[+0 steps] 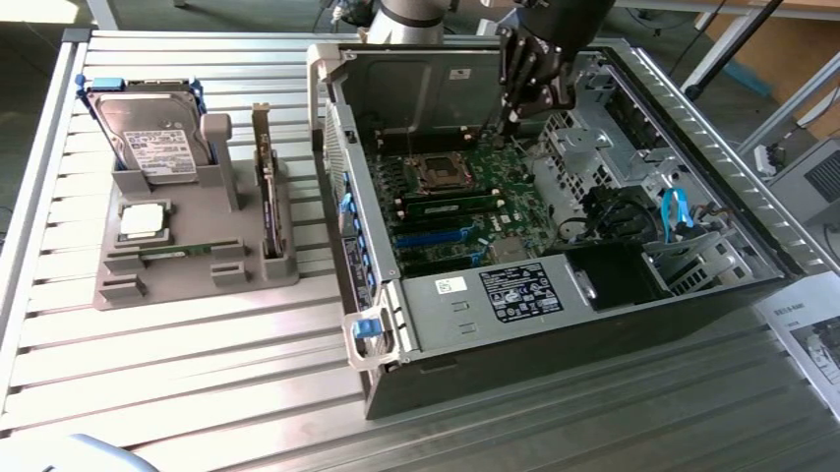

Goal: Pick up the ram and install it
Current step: 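Press down the ram until it locks into place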

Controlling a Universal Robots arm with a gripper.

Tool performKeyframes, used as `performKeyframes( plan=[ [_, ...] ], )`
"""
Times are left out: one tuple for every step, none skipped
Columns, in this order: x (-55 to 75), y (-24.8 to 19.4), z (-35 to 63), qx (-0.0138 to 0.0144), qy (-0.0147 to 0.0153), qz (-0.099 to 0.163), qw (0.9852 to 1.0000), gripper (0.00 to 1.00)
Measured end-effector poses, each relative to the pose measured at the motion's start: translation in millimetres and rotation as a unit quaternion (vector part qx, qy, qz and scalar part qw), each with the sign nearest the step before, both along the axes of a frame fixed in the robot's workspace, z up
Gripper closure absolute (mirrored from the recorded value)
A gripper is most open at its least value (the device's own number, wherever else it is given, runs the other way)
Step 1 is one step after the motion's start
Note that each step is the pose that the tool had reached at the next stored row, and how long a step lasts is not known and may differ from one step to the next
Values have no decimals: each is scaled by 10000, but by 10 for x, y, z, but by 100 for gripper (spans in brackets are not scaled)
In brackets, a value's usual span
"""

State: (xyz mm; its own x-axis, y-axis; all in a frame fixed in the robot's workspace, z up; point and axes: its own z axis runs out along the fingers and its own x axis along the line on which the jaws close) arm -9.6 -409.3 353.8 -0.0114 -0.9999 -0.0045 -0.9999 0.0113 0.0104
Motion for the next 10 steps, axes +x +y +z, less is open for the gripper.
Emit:
performKeyframes(
  plan=[
    [18,0,0,0,0,0,10000,90],
    [38,0,0,0,0,0,10000,90],
    [58,0,0,0,0,0,10000,90],
    [78,0,0,0,0,1,10000,90],
    [98,0,0,1,0,1,10000,90],
    [118,0,0,0,0,0,10000,90],
    [137,0,0,0,0,0,10000,90],
    [156,1,0,0,0,0,10000,90],
    [176,1,0,0,0,0,10000,90],
    [192,1,0,0,0,0,10000,90]
  ],
)
